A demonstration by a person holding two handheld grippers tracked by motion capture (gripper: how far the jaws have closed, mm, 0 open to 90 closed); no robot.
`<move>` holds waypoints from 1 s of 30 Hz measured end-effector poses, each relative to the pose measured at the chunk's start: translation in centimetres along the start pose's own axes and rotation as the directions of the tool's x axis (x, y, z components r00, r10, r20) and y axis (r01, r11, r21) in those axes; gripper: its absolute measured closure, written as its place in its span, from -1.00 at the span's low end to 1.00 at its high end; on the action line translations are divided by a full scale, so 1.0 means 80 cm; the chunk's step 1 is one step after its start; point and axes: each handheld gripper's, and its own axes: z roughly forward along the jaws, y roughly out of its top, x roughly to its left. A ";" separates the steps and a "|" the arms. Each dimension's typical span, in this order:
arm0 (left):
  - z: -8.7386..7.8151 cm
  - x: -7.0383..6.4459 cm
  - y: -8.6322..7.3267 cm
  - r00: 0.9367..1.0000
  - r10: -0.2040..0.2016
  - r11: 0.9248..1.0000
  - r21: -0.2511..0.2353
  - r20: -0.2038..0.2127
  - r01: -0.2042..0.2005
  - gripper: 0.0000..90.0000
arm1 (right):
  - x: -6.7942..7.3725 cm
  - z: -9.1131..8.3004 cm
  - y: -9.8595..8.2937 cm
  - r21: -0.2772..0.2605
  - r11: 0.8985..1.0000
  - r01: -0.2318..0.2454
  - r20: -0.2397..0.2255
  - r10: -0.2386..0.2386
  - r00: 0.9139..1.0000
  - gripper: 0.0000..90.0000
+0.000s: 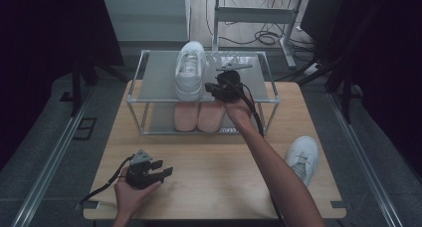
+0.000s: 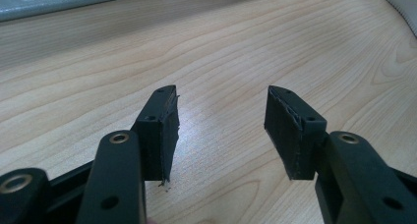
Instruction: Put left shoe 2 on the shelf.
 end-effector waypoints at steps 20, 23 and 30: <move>0.001 0.000 0.000 1.000 -0.001 1.000 0.007 -0.001 0.001 0.05 | -0.023 -0.078 -0.042 -0.029 0.999 0.041 -0.007 -0.042 0.999 1.00; 0.002 -0.001 0.000 1.000 -0.003 1.000 0.009 0.001 0.003 0.05 | -0.025 -0.090 -0.054 -0.019 0.998 0.054 -0.006 -0.054 0.999 1.00; 0.003 -0.001 -0.001 1.000 -0.002 1.000 0.011 0.003 0.002 0.05 | -0.025 -0.112 -0.077 -0.020 0.998 0.067 -0.021 -0.067 0.998 0.99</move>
